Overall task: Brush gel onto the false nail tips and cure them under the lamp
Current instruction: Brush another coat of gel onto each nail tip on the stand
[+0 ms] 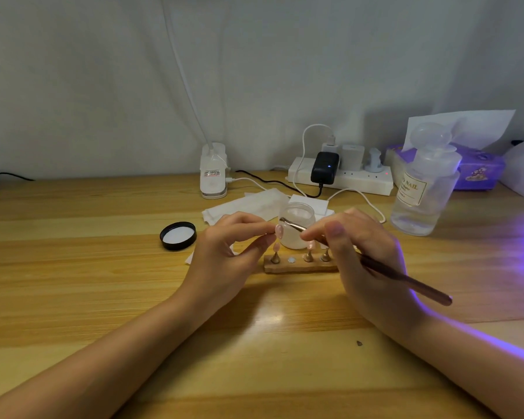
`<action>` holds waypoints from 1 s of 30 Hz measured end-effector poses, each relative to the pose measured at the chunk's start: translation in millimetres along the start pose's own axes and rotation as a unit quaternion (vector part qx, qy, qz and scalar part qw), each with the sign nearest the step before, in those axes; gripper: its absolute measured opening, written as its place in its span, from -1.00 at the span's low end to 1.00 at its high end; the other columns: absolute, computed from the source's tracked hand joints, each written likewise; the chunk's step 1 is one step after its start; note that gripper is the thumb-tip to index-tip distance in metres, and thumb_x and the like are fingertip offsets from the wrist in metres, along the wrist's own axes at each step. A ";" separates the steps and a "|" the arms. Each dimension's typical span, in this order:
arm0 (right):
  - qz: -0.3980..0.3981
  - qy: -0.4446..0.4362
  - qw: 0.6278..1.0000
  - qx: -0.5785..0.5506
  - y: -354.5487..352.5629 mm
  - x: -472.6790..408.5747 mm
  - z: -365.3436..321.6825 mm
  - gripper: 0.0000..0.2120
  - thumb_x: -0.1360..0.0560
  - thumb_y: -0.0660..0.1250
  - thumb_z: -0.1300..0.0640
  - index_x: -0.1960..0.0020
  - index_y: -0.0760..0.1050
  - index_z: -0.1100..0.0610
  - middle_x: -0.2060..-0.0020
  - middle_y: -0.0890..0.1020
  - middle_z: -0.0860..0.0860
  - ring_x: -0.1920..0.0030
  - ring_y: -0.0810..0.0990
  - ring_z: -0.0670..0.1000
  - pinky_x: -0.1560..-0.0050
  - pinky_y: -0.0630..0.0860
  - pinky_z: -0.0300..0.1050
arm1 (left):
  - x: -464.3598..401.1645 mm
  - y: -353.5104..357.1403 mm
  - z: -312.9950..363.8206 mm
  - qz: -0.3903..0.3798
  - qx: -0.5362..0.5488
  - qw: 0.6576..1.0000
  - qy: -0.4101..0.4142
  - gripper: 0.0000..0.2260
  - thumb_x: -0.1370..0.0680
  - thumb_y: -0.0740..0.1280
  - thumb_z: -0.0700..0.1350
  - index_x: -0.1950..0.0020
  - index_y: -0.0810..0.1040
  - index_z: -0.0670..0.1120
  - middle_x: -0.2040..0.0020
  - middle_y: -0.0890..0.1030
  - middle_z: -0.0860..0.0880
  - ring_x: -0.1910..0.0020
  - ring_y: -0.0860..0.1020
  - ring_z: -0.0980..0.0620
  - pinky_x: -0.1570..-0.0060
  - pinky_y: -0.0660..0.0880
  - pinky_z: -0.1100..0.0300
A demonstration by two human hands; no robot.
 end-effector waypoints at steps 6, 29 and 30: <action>-0.001 -0.017 1.000 -0.001 -0.6 1.6 -2.2 -0.44 -0.61 -0.02 -0.06 0.30 0.60 0.19 0.33 0.53 -0.19 0.28 0.48 -0.15 0.16 0.40 0.02 | 0.6 -0.1 -1.1 0.001 0.006 1.000 -0.009 -0.77 -0.44 0.39 -0.29 -0.02 0.62 -0.03 0.14 0.62 0.04 0.08 0.56 0.00 0.08 0.49 0.00; -0.017 -0.016 0.999 0.023 2.8 1.2 1.2 -0.54 -0.59 0.03 -0.05 0.19 0.61 0.15 0.24 0.53 -0.22 0.18 0.51 -0.09 0.17 0.43 0.07 | 1.6 -1.6 3.1 0.002 0.001 0.999 -0.034 -0.76 -0.43 0.40 -0.29 -0.04 0.59 -0.03 0.15 0.61 0.01 0.08 0.54 0.01 0.07 0.47 0.14; -0.013 -0.009 1.000 0.015 2.0 1.5 2.1 -0.51 -0.59 0.02 -0.07 0.23 0.60 0.15 0.26 0.52 -0.24 0.20 0.50 -0.13 0.17 0.43 0.06 | 1.5 -1.4 3.2 0.001 0.000 0.999 -0.034 -0.75 -0.43 0.40 -0.29 -0.04 0.58 -0.03 0.15 0.61 0.00 0.08 0.54 0.01 0.06 0.47 0.14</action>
Point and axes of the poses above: each hand's wrist, its own x-axis away from the middle knuckle, its own y-axis out of the palm, z = x × y, the point moved 7 cm from there along -x, towards the middle knuckle
